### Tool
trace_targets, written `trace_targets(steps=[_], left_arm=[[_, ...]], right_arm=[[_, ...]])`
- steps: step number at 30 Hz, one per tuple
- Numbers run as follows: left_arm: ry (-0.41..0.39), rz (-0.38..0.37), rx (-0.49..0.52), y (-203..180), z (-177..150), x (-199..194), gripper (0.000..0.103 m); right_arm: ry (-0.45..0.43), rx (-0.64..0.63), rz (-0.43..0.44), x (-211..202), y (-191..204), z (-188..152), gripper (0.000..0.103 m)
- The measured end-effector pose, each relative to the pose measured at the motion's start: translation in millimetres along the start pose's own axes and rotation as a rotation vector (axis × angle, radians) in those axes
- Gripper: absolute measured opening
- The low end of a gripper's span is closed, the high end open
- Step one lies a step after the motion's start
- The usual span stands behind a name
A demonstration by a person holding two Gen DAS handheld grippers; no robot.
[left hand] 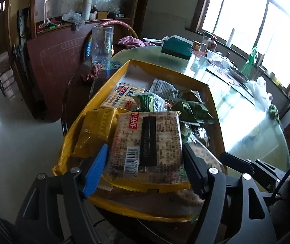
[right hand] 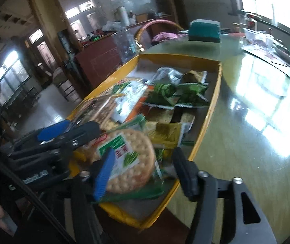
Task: Organize snacks
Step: 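Open both tools to release the cracker packs in the tray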
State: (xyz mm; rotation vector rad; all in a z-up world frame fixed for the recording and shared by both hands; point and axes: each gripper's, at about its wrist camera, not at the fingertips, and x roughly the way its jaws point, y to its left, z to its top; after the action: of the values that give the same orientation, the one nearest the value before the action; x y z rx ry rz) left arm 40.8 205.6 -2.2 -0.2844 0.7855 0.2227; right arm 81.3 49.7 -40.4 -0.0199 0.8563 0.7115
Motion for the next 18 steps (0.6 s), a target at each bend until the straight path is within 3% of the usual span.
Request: trace_targets(steps=[4,18], left_arm=[[-0.070,0.055,0.029,-11.2,-1.9,-14.0,0.088],[-0.116,0.195,0.159,-47.9,-9.4,-32.2,0.088]], right_arm=[[-0.020,0.015,-0.003,-10.7,-1.2,-1.3,0.065],[-0.051,0.063,-0.051,-39.5,-13.2,-23.5,0.079]])
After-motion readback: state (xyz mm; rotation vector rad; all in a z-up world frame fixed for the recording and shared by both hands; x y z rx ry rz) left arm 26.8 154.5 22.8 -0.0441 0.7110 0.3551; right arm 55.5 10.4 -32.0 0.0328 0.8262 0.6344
